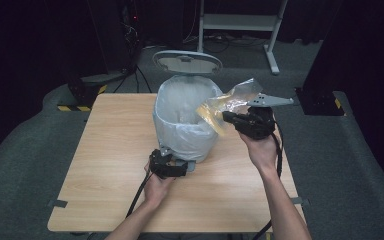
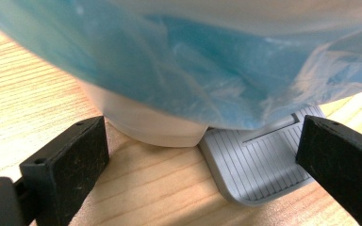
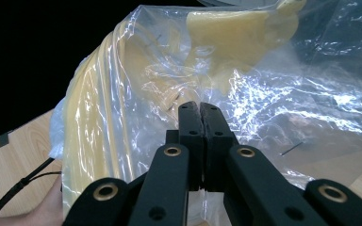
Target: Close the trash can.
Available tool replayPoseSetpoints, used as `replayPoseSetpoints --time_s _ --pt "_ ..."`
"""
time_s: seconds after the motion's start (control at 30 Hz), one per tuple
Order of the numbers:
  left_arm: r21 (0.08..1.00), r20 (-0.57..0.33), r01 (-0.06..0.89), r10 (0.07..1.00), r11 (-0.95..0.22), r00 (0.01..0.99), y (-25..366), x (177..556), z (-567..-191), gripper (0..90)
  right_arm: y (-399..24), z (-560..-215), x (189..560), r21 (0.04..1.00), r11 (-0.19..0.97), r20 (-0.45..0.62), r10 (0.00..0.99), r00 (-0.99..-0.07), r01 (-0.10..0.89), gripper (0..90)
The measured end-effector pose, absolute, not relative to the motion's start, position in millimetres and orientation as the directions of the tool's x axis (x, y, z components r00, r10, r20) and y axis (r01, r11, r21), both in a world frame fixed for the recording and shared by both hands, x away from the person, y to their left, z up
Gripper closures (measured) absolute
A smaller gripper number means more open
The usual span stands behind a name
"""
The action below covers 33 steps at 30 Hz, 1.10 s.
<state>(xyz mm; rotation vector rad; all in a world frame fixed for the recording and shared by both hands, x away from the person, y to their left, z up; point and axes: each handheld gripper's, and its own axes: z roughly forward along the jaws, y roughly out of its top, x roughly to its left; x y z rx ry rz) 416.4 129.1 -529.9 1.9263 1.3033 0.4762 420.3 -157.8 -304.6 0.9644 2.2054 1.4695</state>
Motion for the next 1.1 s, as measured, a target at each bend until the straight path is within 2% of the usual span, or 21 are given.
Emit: replayPoseSetpoints --time_s 1.1 --pt "0.75 -0.106 0.63 0.905 -0.199 0.412 129 416 -530 3.2 -110 -300 458 0.877 0.264 0.132 0.671 -0.729 0.401 88.9"
